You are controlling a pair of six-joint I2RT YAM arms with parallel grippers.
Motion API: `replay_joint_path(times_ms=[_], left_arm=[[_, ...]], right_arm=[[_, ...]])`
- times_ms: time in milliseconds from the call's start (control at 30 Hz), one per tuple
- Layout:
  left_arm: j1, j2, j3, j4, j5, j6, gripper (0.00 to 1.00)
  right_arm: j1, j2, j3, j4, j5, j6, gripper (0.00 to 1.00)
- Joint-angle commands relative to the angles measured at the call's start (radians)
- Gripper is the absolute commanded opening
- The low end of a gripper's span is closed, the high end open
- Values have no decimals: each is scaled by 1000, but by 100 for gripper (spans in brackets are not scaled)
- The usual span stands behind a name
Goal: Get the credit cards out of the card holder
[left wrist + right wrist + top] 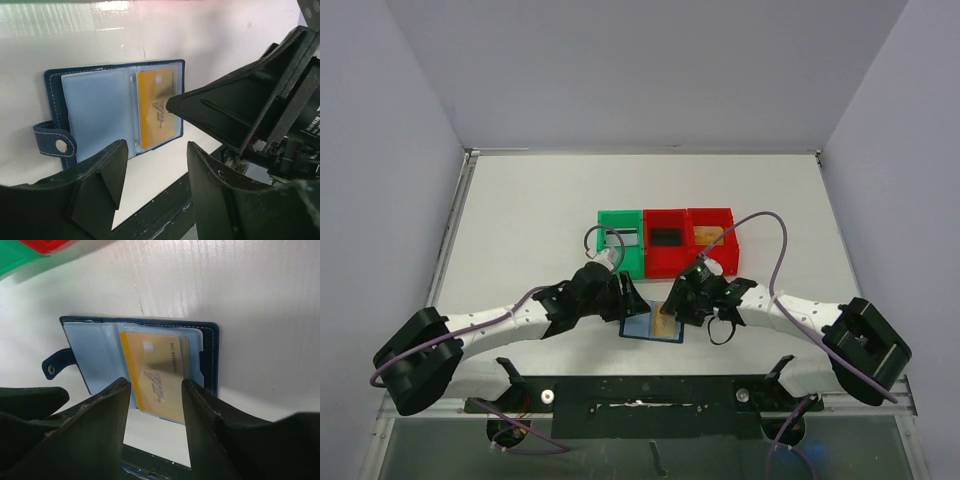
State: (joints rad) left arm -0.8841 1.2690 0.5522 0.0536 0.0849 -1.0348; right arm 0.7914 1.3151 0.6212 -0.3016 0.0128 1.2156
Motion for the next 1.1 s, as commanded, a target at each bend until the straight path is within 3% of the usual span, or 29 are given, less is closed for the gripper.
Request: replay_joint_path(times_ms=[0,67,133,267,367,733,933,1067], left_arm=[[-12,33,51,75,36,28,48],[-15,50,73,56,44,52,46],[-15,73,86,37,34,66,45],[-16,135,101,22,32,84,40],[-18,181,135,25,44,91,37],[-28,206,112,23,1,94,34],[-24,184,109,56,-8,102,34],[-27,165,109,58,-5,106,34]], right_arm=[[-21,47,-17,85,-18,-7,41],[-23,60,-10,58,21,4,29],[-18,44,-38,80,56,19,26],[-84,41,-122,221,-75,7,27],[-92,57,-135,228,-103,4,26],[-89,54,-64,99,-69,-53,25],[-85,-45,11,-33,13,-85,30],[-83,-77,27,-3,-28,-107,35]])
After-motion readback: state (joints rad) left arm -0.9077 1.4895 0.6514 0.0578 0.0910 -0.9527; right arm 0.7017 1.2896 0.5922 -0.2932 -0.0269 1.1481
